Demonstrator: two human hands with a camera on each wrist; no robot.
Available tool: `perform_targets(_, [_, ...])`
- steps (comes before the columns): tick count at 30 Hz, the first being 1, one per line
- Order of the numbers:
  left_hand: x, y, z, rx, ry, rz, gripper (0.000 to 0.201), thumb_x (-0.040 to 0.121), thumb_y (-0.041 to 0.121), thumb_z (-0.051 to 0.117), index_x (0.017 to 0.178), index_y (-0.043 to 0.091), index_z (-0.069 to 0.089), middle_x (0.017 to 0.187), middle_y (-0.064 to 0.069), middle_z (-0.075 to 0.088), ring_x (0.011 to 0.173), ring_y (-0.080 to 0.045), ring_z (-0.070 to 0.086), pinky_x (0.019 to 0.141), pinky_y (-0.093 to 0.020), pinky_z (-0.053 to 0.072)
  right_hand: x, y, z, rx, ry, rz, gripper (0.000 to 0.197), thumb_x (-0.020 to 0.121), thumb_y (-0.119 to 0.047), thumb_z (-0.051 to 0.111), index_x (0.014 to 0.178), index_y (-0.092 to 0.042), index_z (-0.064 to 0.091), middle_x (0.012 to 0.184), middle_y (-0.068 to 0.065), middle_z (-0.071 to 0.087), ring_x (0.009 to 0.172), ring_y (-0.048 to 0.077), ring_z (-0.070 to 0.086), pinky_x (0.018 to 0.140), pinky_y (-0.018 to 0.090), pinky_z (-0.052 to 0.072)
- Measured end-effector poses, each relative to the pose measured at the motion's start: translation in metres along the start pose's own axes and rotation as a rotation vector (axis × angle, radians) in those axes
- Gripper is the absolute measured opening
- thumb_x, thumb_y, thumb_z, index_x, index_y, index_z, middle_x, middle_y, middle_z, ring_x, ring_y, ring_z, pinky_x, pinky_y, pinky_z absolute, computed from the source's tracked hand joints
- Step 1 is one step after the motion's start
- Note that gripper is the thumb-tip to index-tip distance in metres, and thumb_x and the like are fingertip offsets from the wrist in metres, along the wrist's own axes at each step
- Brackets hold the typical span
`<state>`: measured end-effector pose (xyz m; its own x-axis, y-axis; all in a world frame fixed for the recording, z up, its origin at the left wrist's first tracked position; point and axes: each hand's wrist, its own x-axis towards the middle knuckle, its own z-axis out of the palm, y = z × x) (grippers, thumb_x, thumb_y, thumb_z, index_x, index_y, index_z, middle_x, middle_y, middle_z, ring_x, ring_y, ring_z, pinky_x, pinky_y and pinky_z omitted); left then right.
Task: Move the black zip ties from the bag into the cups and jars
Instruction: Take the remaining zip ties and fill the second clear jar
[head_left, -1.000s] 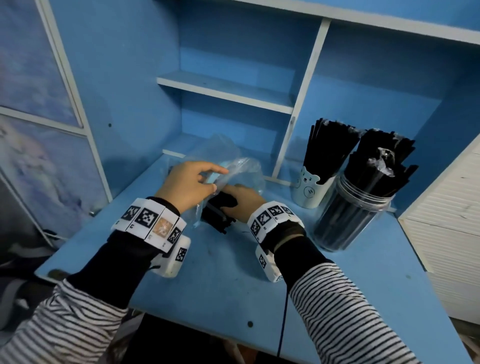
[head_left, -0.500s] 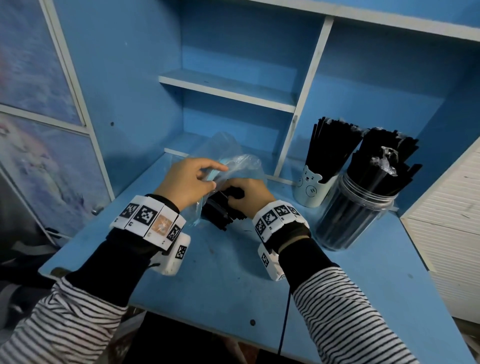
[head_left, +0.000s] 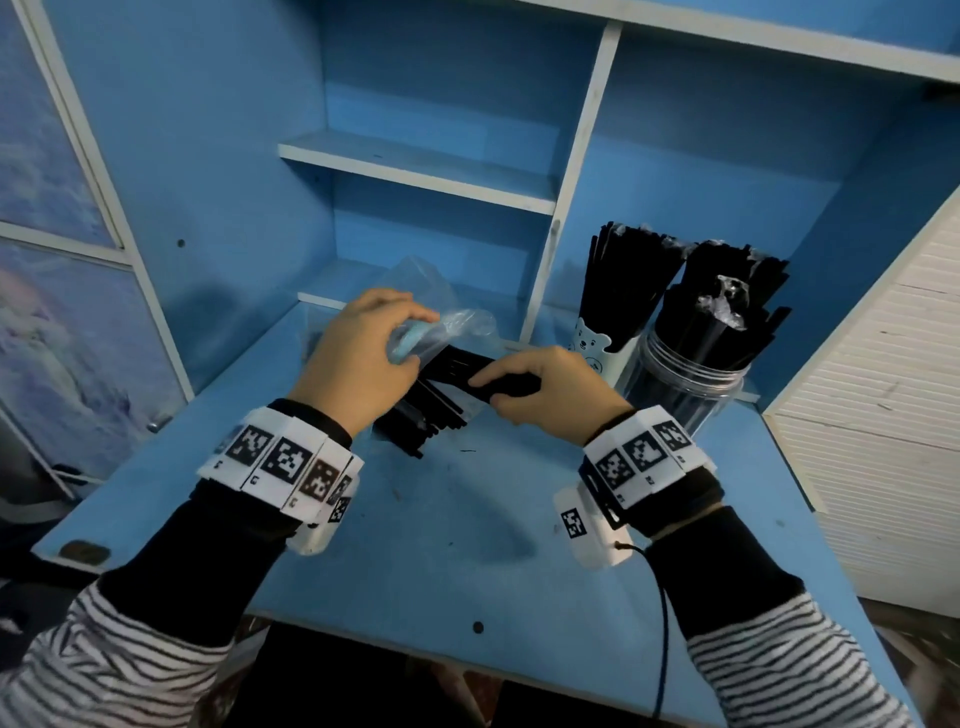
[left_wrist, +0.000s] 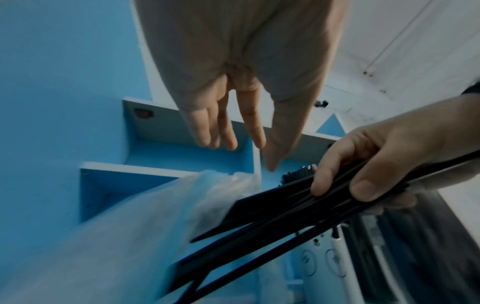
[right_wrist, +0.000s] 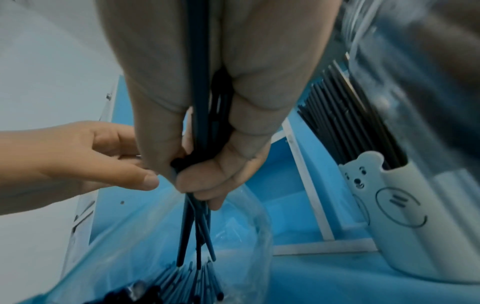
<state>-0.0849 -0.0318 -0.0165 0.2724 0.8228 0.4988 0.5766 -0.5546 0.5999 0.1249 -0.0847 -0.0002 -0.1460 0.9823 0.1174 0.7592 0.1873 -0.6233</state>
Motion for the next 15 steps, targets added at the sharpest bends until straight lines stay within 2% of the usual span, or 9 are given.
perform_targets(2, [-0.001,0.019,0.004,0.009,0.0,0.101,0.048,0.075,0.002,0.072,0.118,0.023,0.065,0.131,0.004,0.052,0.119,-0.005,0.048,0.094,0.005,0.019,-0.011,-0.004,-0.011,-0.002,-0.012,0.006,0.028,0.083,-0.01,0.066,0.102,-0.028,0.075,0.068,-0.017,0.062,0.055,0.0,0.057,0.061,0.012,0.049])
perform_targets(4, [-0.003,0.038,0.011,0.0,-0.132,0.188,0.056,0.073,0.01,0.077,0.125,0.024,0.061,0.133,0.007,0.053,0.12,-0.004,0.047,0.097,0.003,0.02,-0.021,-0.007,-0.021,-0.012,-0.029,0.016,0.029,0.082,-0.01,0.066,0.101,-0.03,0.075,0.065,-0.016,0.062,0.057,0.005,0.059,0.06,0.014,0.05])
perform_targets(6, [-0.003,0.051,0.022,0.017,-0.289,0.24,0.067,0.07,0.016,0.079,0.131,0.027,0.055,0.132,0.009,0.055,0.119,-0.006,0.05,0.099,-0.01,0.031,-0.031,-0.009,-0.029,-0.028,-0.045,0.012,0.031,0.08,-0.008,0.066,0.1,-0.029,0.075,0.067,-0.015,0.063,0.055,0.001,0.057,0.058,0.008,0.045])
perform_targets(8, [0.001,0.057,0.037,0.041,-0.41,0.25,0.069,0.067,0.019,0.079,0.13,0.03,0.053,0.13,0.011,0.057,0.114,-0.006,0.052,0.096,-0.022,0.04,-0.04,-0.012,-0.036,-0.069,-0.06,-0.02,0.031,0.078,-0.009,0.067,0.1,-0.028,0.075,0.077,-0.012,0.066,0.057,-0.005,0.055,0.06,0.005,0.04])
perform_targets(9, [0.003,0.059,0.045,0.046,-0.454,0.249,0.065,0.066,0.019,0.078,0.125,0.031,0.055,0.126,0.013,0.058,0.111,-0.006,0.054,0.093,-0.023,0.042,-0.045,-0.014,-0.04,-0.096,-0.072,-0.033,0.031,0.078,-0.009,0.068,0.101,-0.029,0.075,0.082,-0.012,0.066,0.06,-0.008,0.055,0.061,0.004,0.039])
perform_targets(11, [0.009,0.061,0.058,0.076,-0.503,0.243,0.046,0.067,0.019,0.076,0.109,0.029,0.061,0.106,0.014,0.062,0.098,-0.007,0.056,0.082,-0.022,0.043,-0.054,-0.014,-0.047,-0.139,-0.098,-0.026,0.031,0.079,-0.011,0.067,0.101,-0.032,0.074,0.085,-0.016,0.066,0.065,-0.013,0.054,0.063,0.003,0.039])
perform_targets(13, [0.013,0.065,0.067,0.089,-0.471,0.239,0.021,0.07,0.02,0.075,0.088,0.025,0.064,0.083,0.01,0.063,0.082,-0.013,0.058,0.069,-0.025,0.042,-0.061,-0.014,-0.054,-0.16,-0.096,-0.007,0.032,0.08,-0.013,0.067,0.102,-0.035,0.074,0.085,-0.014,0.068,0.063,-0.01,0.056,0.061,0.004,0.04])
perform_targets(15, [0.013,0.069,0.073,0.047,-0.427,0.206,0.01,0.074,0.021,0.073,0.08,0.017,0.066,0.074,0.003,0.065,0.073,-0.014,0.06,0.063,-0.027,0.042,-0.067,-0.014,-0.062,-0.14,-0.056,-0.008,0.034,0.082,-0.014,0.068,0.106,-0.036,0.073,0.086,-0.014,0.069,0.061,-0.009,0.056,0.06,0.004,0.04])
